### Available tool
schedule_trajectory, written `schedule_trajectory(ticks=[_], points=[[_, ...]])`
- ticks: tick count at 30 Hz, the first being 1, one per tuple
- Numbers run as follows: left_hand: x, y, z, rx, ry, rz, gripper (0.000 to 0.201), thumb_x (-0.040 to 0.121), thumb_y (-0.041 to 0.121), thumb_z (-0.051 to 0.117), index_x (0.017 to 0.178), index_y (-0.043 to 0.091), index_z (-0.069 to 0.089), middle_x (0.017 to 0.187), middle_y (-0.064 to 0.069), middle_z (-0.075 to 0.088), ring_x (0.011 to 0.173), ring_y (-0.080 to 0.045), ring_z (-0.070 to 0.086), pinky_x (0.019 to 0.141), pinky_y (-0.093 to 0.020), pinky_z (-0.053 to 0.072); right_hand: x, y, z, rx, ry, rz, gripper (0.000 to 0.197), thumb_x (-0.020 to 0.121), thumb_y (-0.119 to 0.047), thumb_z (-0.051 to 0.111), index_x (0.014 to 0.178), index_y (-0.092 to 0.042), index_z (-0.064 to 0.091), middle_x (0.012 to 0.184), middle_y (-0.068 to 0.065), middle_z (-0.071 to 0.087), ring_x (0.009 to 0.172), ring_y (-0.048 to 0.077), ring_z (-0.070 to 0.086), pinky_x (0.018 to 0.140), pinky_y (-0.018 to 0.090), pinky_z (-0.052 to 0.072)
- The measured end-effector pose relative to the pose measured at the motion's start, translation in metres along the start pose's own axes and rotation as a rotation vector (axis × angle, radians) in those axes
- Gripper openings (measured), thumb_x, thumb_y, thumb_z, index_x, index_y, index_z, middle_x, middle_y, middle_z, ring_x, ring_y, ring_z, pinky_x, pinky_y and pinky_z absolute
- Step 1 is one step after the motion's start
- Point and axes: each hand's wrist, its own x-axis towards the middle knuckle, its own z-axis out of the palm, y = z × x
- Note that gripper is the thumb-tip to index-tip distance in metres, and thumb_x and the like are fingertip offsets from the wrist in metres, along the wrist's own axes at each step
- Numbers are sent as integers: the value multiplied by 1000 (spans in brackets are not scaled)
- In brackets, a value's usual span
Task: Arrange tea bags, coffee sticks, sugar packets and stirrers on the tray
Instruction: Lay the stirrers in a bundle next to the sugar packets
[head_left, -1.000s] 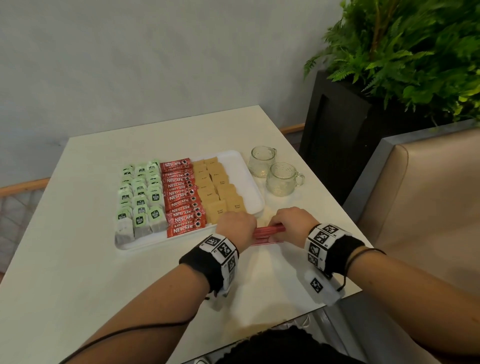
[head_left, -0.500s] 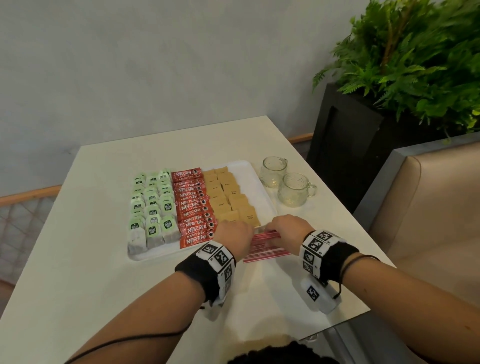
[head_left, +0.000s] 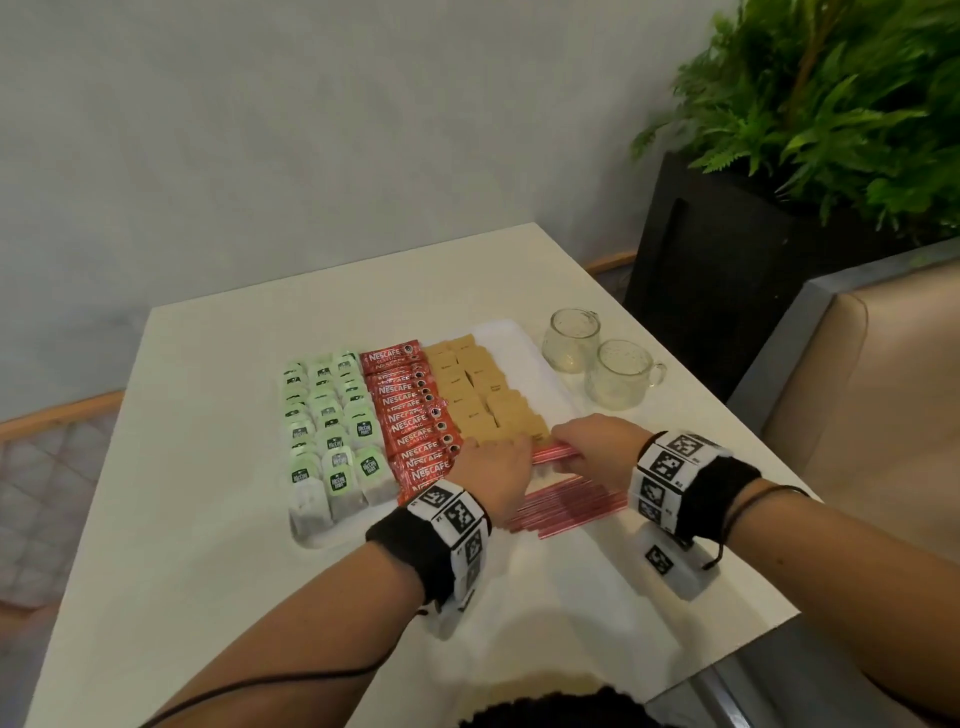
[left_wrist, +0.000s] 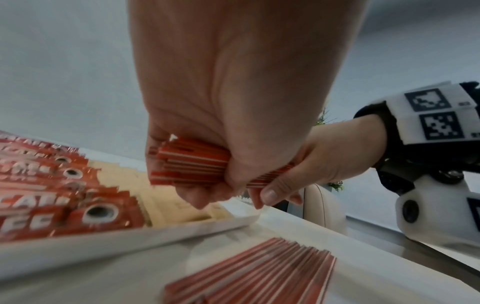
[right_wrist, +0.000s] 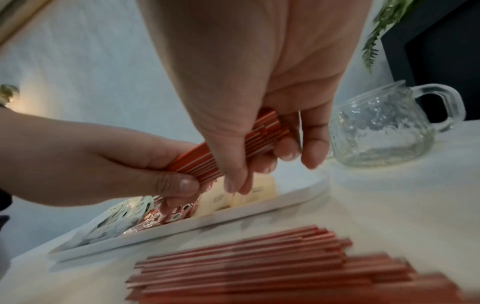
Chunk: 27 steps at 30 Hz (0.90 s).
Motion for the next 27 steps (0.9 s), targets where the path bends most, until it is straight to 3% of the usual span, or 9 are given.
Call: schedule_trajectory(ticks=[3, 6, 11, 14, 16, 18, 20, 24, 27], points=[[3, 3, -9, -115, -47, -17, 21, 103, 15, 37, 122, 8, 41, 108, -7, 65, 96, -28, 63, 90, -41, 38, 3, -3, -15, -89, 38, -68, 18, 97, -19, 48, 109, -13, 60, 107, 7, 60, 101, 22, 55, 80, 29, 41], [6, 5, -27, -474, -136, -35, 21, 106, 25, 36, 116, 8, 45, 93, -7, 57, 86, -27, 57, 75, -35, 41, 1, 5, -32, -40, 195, -109, 25, 92, -12, 54, 114, -21, 61, 107, 0, 58, 106, 19, 50, 83, 28, 42], [13, -1, -46, -1260, 22, -240, 26, 104, 37, 39, 93, 14, 47, 72, 0, 54, 62, -14, 53, 61, -27, 47, -10, 14, -44, 238, 737, -108, 84, 80, -12, 72, 149, -31, 28, 131, 0, 43, 121, 17, 41, 97, 30, 43], [16, -6, -61, -1926, 99, -377, 22, 104, 29, 45, 90, 13, 48, 67, 0, 52, 60, -15, 54, 64, -31, 52, -15, 7, -41, 515, 699, -190, 88, 80, -35, 74, 151, -35, 22, 139, -5, 36, 131, 9, 34, 108, 28, 34], [15, -12, -72, -2203, 99, -388, 23, 104, 26, 44, 87, 12, 49, 66, 0, 49, 59, -15, 50, 70, -34, 52, -19, 2, -40, 602, 634, -264, 101, 67, -53, 76, 150, -38, 21, 141, -10, 32, 133, 2, 28, 109, 19, 25], [11, -14, -80, -2296, 77, -368, 23, 104, 25, 44, 86, 12, 52, 67, 0, 49, 60, -15, 51, 72, -35, 55, -21, -1, -41, 570, 610, -303, 110, 57, -58, 79, 150, -40, 21, 141, -14, 29, 132, -4, 22, 105, 5, 15], [8, -12, -84, -2296, 46, -369, 23, 104, 25, 45, 87, 12, 53, 67, 0, 49, 60, -14, 52, 74, -35, 56, -20, -4, -44, 522, 624, -325, 111, 55, -60, 79, 149, -42, 21, 139, -16, 29, 128, -7, 21, 102, 1, 12], [2, -5, -88, -2309, 20, -393, 20, 103, 24, 46, 88, 13, 53, 69, 0, 49, 62, -14, 53, 69, -32, 59, -15, -4, -56, 384, 739, -365, 102, 59, -67, 71, 147, -37, 29, 140, -8, 36, 130, 5, 31, 110, 25, 27], [-1, -4, -90, -2326, 35, -393, 22, 104, 25, 44, 88, 12, 52, 67, 0, 49, 61, -13, 53, 69, -33, 59, -18, -9, -60, 379, 727, -422, 110, 55, -63, 79, 148, -36, 28, 143, -6, 35, 133, 10, 32, 111, 30, 28]])
